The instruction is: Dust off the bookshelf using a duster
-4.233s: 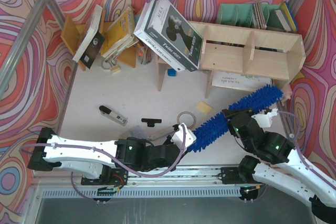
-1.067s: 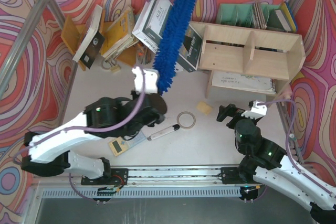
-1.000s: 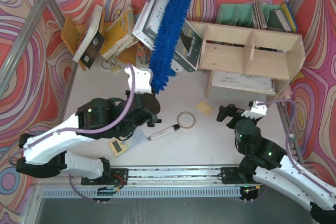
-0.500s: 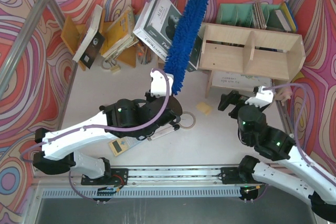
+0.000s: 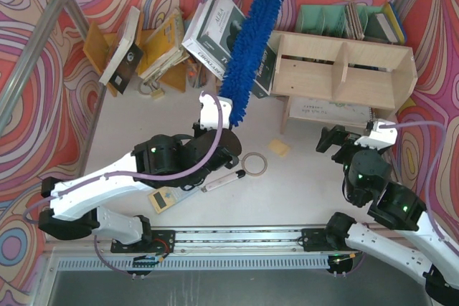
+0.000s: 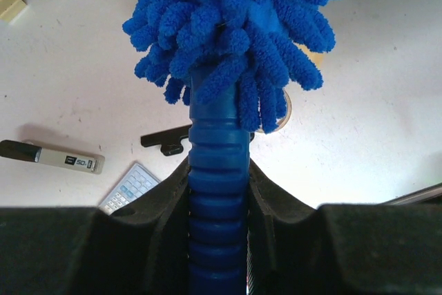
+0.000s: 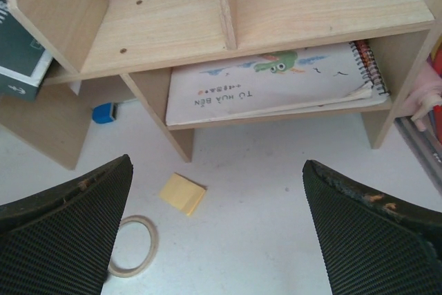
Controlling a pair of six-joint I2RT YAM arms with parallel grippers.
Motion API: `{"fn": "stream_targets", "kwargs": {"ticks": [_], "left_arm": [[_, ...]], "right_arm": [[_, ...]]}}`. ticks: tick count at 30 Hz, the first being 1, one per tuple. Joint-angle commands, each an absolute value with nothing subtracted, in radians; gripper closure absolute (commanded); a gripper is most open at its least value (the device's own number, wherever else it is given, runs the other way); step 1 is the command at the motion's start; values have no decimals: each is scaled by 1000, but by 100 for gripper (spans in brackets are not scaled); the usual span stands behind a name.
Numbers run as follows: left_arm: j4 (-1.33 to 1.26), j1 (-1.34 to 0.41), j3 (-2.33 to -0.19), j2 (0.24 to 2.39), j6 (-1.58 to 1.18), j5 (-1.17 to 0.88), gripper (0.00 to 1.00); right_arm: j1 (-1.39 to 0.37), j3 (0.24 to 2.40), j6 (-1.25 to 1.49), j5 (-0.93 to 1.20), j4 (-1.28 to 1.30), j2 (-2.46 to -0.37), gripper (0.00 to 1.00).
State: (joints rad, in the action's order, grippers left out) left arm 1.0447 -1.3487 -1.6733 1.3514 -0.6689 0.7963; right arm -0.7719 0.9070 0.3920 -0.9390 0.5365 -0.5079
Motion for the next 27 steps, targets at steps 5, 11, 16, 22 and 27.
{"fn": "stream_targets", "kwargs": {"ticks": [5,11,16,22,27], "left_arm": [[973,-1342,-1654,1347,-644,807,100],[1009,-1343,-1704,1384,-653,790,100],[1022,-1342,-1705,1341,-651,856,100],[1000,-1343,-1722,1283,-622,874,100],[1010,-1343,-1738,1283,-611,905,100]], "right_arm": [[-773,868,307,-952,508,-475,2],[-773,975,302,-936,598,-508,2],[-772,922,232,-1004,550,-480,1],[-773,826,191,-937,454,-329,1],[-773,816,218,-952,486,-261,2]]}}
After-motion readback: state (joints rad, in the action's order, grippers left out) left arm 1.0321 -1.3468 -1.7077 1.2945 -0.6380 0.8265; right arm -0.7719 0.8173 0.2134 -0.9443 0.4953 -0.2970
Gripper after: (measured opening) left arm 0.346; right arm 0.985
